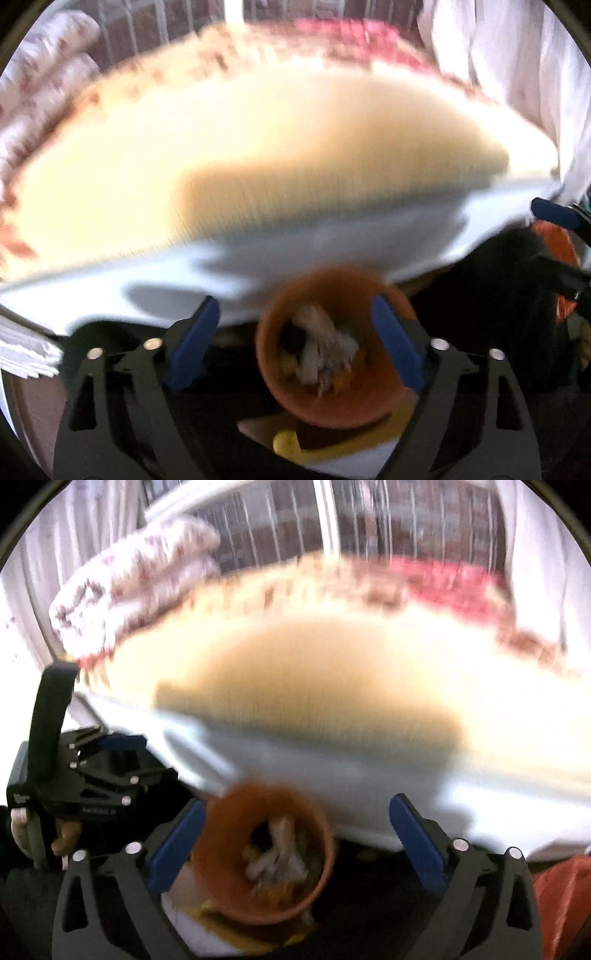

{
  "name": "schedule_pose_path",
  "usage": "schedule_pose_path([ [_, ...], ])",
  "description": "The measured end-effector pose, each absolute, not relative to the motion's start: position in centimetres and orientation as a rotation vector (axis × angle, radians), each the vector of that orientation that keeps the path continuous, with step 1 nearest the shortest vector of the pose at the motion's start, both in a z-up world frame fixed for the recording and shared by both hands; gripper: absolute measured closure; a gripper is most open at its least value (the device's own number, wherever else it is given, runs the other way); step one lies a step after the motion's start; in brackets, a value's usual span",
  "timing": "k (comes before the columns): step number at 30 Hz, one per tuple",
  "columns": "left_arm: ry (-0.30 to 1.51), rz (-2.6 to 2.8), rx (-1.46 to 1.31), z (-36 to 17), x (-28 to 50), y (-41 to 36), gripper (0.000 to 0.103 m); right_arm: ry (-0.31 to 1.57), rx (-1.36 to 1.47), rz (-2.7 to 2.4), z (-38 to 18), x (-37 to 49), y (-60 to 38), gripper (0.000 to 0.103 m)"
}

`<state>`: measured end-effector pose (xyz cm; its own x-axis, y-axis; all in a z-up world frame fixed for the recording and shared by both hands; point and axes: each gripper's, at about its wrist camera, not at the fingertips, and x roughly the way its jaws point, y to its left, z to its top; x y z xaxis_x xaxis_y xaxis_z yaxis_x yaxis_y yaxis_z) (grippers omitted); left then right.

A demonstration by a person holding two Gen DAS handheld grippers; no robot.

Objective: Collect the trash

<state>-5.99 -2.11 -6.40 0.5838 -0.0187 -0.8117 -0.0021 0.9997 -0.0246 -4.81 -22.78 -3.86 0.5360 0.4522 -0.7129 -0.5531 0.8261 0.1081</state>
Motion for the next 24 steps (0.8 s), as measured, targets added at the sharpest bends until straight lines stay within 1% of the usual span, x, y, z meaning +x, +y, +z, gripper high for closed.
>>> schedule_pose_path([
  [1, 0.905, 0.016, -0.014, -5.2, -5.7, -2.1, 0.013, 0.749, -0.142, 0.578, -2.0, -4.3, -22.9, 0.005],
  [4, 0.784, 0.086, -0.001, -1.1, -4.2, -1.6, 0.011, 0.616, -0.123, 0.472, 1.9, -2.0, -23.0, 0.005],
  [7, 0.685, 0.128, -0.022, 2.3, -1.5, -0.7, 0.01, 0.542, -0.078, 0.401, 4.1, 1.0, -23.0, 0.005],
  [11, 0.616, 0.178, -0.06, 4.8, 2.4, 1.2, 0.01, 0.481, -0.042, 0.286, 5.3, 5.5, -21.8, 0.005],
  [15, 0.635, 0.175, -0.108, 5.0, 5.7, 2.6, 0.01, 0.501, 0.005, 0.274, 4.9, 8.8, -20.2, 0.005],
  [24, 0.694, 0.166, -0.124, 3.3, 9.0, 3.6, 0.01, 0.546, 0.0, 0.275, 2.7, 10.7, -17.2, 0.005],
])
